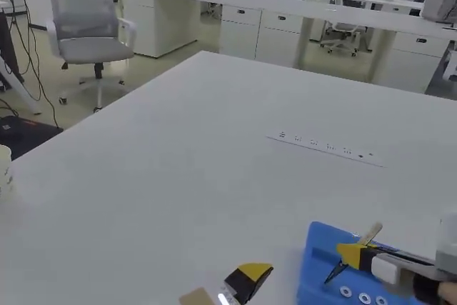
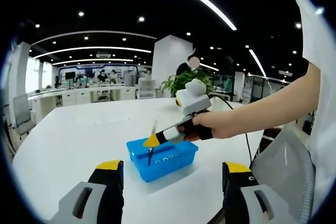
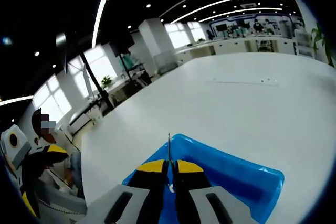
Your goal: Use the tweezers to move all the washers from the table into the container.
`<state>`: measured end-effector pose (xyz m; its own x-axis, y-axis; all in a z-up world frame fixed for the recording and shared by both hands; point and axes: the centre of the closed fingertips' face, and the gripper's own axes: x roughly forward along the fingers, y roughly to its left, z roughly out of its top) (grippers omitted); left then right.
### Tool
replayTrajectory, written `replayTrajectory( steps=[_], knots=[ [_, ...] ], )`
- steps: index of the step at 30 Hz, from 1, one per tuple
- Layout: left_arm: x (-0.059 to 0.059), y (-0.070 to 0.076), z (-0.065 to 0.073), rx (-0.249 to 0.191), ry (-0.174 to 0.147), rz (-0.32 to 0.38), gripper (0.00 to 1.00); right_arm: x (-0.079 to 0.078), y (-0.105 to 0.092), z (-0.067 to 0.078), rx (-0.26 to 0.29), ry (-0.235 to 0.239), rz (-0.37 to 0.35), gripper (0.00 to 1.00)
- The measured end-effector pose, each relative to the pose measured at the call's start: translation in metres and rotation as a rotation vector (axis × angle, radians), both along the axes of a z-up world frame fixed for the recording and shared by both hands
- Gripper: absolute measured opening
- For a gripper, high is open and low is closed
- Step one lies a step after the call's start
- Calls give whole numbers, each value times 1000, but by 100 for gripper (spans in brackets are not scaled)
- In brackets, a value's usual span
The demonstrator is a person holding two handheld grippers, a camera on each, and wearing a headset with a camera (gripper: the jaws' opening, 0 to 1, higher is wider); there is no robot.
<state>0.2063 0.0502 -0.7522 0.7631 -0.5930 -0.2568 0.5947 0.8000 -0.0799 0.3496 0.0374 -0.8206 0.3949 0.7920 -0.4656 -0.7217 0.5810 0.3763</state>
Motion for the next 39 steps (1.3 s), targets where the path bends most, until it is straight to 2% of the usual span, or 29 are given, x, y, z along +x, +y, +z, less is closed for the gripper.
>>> replayTrajectory(
  steps=[5,13,15,18,21,23,28,32,37,39],
  knots=[
    [0,-1,4,-25,-10,-2,77,-3,2,-1,-15,-15,7,3],
    [-1,-1,5,-32,-7,-4,77,0,1,0,-35,-53,30,4],
    [0,-1,6,-55,-3,-5,77,-2,2,3,-38,-71,36,4],
    [0,0,11,-117,4,-3,78,-6,3,18,-13,-119,37,4],
    [-1,-3,11,-142,23,-19,79,-10,2,33,11,-143,36,4],
    [-2,-5,13,-143,14,-28,78,-14,0,40,21,-154,33,4],
    [-5,-9,15,-149,17,-51,78,-34,-8,57,30,-198,40,4],
    [-7,-10,12,-151,40,-59,76,-53,-11,66,45,-216,50,4],
    [-11,-13,8,-157,86,-88,70,-75,-17,75,64,-234,67,4],
    [-17,-18,4,-152,112,-131,68,-86,-19,75,66,-227,92,4]
  ],
)
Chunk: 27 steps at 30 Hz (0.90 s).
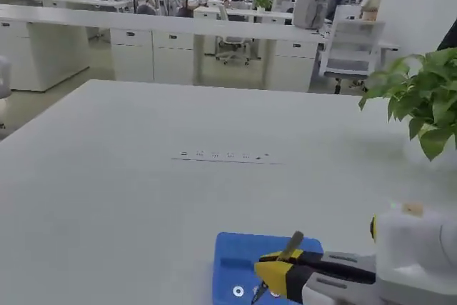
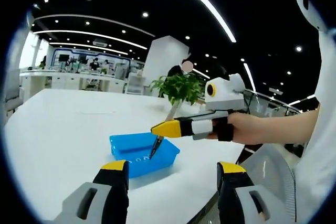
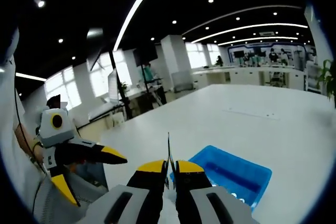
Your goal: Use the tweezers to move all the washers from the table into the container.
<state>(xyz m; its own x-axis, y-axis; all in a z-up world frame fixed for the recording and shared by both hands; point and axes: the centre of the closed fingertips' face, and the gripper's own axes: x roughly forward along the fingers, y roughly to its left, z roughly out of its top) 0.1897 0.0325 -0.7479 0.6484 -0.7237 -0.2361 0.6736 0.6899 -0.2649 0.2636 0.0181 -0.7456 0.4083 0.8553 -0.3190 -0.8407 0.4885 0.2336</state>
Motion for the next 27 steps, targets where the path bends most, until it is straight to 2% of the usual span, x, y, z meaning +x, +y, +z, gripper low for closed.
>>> replayTrajectory(
  steps=[1,3,5,7,8,11,13,16,18,19,20,23,27],
  knots=[
    [-4,-3,-5,19,15,-32,67,-7,-2,-3,-16,7,21,4],
    [-7,-3,-12,45,42,-36,63,-18,-6,-5,-24,11,50,4],
    [-11,-5,-15,53,50,-59,60,-27,-11,-10,-29,25,80,4],
    [-15,-6,-18,81,64,-87,54,-36,-16,-16,-50,34,103,4],
    [-18,-8,-19,83,82,-106,50,-43,-20,-21,-73,38,129,4],
    [-25,-17,-15,70,106,-179,39,-56,-31,-28,-113,35,175,4],
    [-26,-24,-10,94,84,-223,33,-65,-37,-29,-134,30,206,4],
    [-31,-42,-5,126,78,-326,32,-76,-46,-32,-177,6,258,4],
    [-36,-53,-3,157,76,-406,29,-83,-51,-33,-208,-24,283,4],
    [-36,-58,-2,180,61,-433,27,-86,-53,-34,-238,-66,306,4],
    [-37,-64,2,198,46,-462,25,-90,-55,-36,-269,-82,336,4],
    [-43,-82,15,203,24,-551,20,-106,-59,-42,-337,-122,426,3],
    [-45,-97,29,208,-1,-604,19,-115,-62,-44,-346,-125,432,3]
  ],
)
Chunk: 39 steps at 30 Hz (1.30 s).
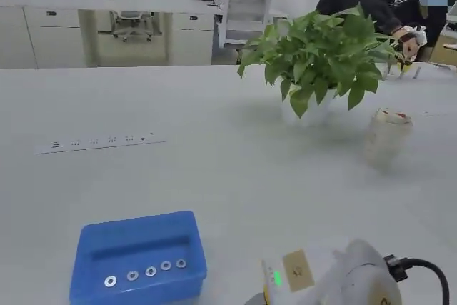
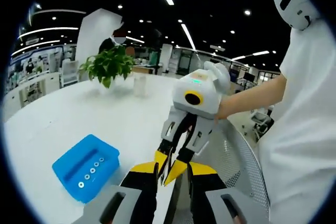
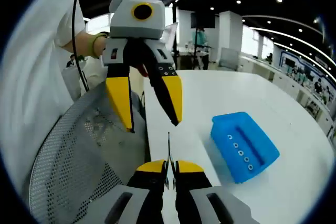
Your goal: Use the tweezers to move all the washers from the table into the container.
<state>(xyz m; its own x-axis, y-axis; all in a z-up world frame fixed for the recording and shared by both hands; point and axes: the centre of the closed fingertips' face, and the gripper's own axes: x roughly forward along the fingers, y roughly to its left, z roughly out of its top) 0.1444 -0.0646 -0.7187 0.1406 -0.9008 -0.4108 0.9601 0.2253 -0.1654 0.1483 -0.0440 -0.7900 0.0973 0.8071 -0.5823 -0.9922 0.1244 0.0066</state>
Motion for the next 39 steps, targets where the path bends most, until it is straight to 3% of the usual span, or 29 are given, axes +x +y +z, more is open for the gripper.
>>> replayTrajectory(
  steps=[4,6,8,13,15,20,27,34,39],
  knots=[
    [-5,-11,8,16,-6,-60,16,-4,-7,-1,-11,-13,-3,3],
    [-6,-13,8,64,-43,-92,17,-5,-11,0,-15,-17,-9,3],
    [-6,-15,8,86,-55,-109,16,-5,-14,0,-20,-24,-13,3],
    [-7,-25,10,106,-79,-159,5,-5,-16,2,-26,-36,-13,3],
    [-6,-27,5,135,-99,-183,3,-5,-15,2,-31,-43,-7,3],
    [-8,-27,-6,195,-109,-213,2,-3,-13,4,-31,-55,-6,3],
    [3,-16,-21,292,-174,-221,0,1,-11,-5,-75,-65,11,4],
    [15,0,-42,361,-173,-214,0,16,-7,-22,-129,-57,-4,4],
    [27,12,-61,374,-139,-181,0,25,0,-37,-165,-40,-12,4]
  ],
)
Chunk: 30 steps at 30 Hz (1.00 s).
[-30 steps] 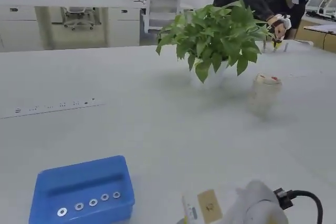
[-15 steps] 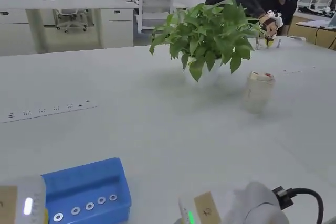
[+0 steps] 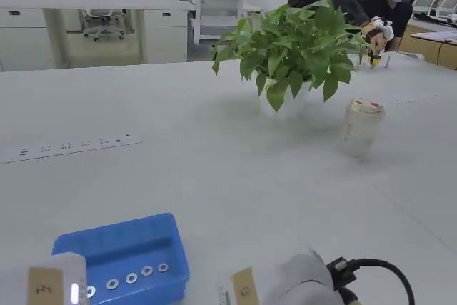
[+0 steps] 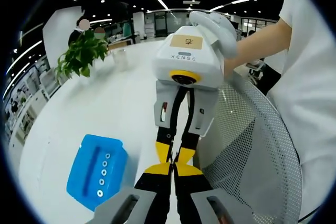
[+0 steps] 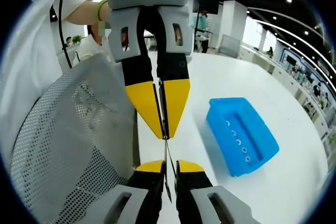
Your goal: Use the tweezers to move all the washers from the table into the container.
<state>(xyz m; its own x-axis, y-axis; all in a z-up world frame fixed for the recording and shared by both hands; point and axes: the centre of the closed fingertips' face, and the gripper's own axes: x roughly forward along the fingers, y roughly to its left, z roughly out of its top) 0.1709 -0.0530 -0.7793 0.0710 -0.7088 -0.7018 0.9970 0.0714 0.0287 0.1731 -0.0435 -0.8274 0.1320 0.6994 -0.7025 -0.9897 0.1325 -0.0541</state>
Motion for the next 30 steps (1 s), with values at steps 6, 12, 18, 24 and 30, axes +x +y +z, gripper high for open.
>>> replayTrajectory(
  steps=[6,12,18,24,30],
  knots=[
    [9,13,-23,31,33,28,0,7,6,-18,-21,37,-44,6],
    [6,20,-39,71,45,8,0,5,4,-20,30,111,-120,8],
    [8,27,-51,94,57,4,0,10,-30,11,176,150,-321,14],
    [10,35,-74,144,90,10,0,15,-79,66,353,83,-542,26],
    [11,40,-92,194,94,-4,0,5,-120,106,434,-21,-661,34]
  ],
)
